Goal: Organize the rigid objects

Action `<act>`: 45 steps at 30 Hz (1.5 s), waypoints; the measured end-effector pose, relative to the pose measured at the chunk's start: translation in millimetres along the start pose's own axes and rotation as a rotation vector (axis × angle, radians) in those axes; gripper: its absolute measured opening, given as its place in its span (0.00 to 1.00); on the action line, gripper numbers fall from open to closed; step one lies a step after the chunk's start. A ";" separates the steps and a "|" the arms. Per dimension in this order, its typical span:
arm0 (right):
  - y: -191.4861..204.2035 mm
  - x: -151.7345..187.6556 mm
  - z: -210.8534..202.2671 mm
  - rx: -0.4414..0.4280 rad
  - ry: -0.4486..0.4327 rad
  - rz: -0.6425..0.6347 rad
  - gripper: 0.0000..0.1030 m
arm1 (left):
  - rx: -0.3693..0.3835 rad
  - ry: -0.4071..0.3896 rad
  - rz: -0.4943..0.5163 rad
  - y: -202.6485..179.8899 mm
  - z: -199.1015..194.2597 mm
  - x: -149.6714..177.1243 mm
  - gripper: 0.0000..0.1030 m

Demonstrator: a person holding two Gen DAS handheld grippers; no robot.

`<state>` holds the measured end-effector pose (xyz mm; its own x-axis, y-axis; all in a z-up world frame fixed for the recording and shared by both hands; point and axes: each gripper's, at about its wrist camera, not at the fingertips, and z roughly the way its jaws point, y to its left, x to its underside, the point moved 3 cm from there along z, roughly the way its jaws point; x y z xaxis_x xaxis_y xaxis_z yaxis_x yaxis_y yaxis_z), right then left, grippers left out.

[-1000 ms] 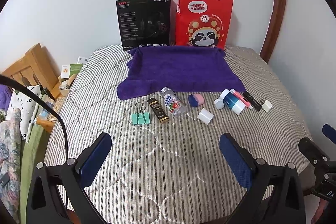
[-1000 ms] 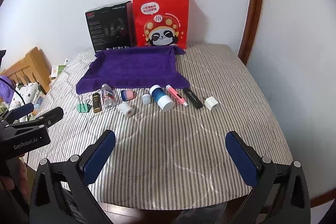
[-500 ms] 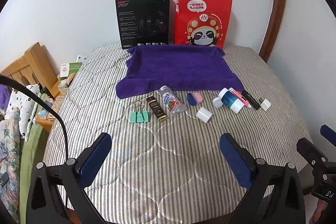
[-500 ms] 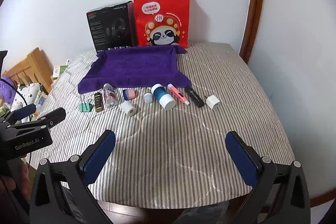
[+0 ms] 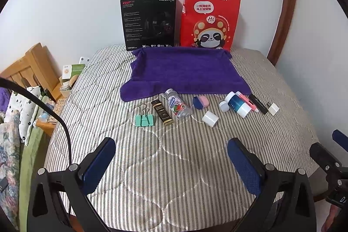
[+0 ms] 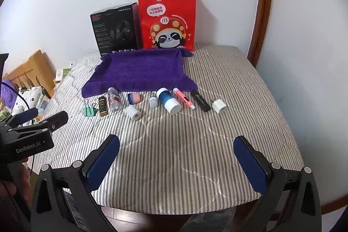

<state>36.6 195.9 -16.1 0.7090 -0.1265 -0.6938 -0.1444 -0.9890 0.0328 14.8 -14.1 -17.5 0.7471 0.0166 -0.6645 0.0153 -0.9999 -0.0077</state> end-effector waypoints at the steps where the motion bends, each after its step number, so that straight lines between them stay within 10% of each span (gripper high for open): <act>1: -0.4 -0.1 -0.6 0.001 -0.002 0.000 1.00 | 0.001 -0.001 -0.003 0.5 -0.4 0.4 1.00; 31: -10.2 -3.5 5.5 -0.025 0.001 0.015 1.00 | -0.008 -0.021 -0.024 8.1 3.3 -8.5 1.00; 45: -43.9 -8.9 85.0 0.018 0.058 -0.009 1.00 | -0.051 0.074 -0.048 36.2 97.0 -2.6 1.00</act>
<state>-22.0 247.0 -72.5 0.7492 -0.1225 -0.6509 -0.1498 -0.9886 0.0137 -51.1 -50.7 -88.5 0.7918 0.0670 -0.6071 0.0851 -0.9964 0.0009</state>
